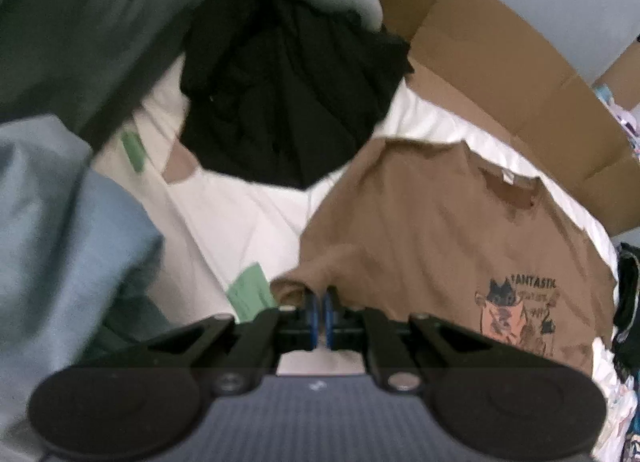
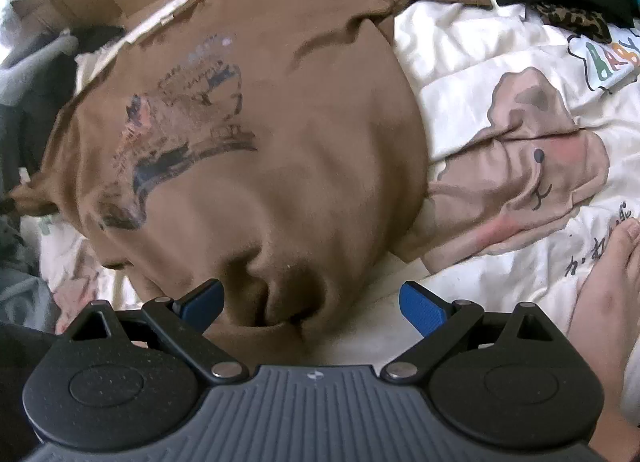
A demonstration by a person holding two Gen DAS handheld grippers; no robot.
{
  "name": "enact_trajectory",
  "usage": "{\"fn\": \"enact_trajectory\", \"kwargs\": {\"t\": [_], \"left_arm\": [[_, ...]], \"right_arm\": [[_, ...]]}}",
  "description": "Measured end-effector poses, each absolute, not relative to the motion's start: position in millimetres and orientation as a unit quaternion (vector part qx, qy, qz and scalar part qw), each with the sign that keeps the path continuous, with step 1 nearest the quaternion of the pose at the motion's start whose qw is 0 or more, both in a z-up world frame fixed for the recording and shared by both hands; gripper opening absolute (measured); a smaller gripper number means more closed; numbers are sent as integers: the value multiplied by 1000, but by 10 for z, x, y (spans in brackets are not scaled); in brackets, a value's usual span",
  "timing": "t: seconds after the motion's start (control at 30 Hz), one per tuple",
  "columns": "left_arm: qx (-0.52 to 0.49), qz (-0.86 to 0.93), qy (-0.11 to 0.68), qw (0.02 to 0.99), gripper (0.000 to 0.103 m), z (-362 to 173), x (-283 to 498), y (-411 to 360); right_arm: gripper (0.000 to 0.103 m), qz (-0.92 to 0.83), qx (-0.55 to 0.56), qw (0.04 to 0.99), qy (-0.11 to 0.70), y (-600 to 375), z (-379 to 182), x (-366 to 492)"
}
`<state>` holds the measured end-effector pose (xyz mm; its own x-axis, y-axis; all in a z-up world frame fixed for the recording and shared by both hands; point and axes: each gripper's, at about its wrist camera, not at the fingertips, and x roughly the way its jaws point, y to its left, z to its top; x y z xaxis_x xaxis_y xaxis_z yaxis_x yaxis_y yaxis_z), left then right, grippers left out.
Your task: Fold clothes
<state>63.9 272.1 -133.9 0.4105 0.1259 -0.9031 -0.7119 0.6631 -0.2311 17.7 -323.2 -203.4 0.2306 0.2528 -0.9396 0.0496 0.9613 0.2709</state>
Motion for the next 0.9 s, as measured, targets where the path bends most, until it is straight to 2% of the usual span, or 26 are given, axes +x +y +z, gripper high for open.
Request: {"fn": "enact_trajectory", "kwargs": {"t": [0.2,0.53,0.7,0.8,0.87,0.9], "left_arm": [[-311,276,451,790,3,-1325,600,2825],[-348,258,492,755,3,-2057,409,2538],[-367,225,494,756,5,-2201,439,2324],[-355,207,492,767,15,-2078,501,2251],[-342,201,488,778,33,-1965,531,2218],[-334,203,483,783,36,-1892,528,2227]], "right_arm": [[98,65,118,766,629,-3201,-2145,155],[98,72,97,752,648,-3092,-2251,134],[98,72,89,749,653,-3072,-2280,109],[98,72,88,748,654,-3080,-2283,101],[98,72,87,748,654,-3086,-2285,95],[98,72,86,748,655,-3088,-2286,93]]}}
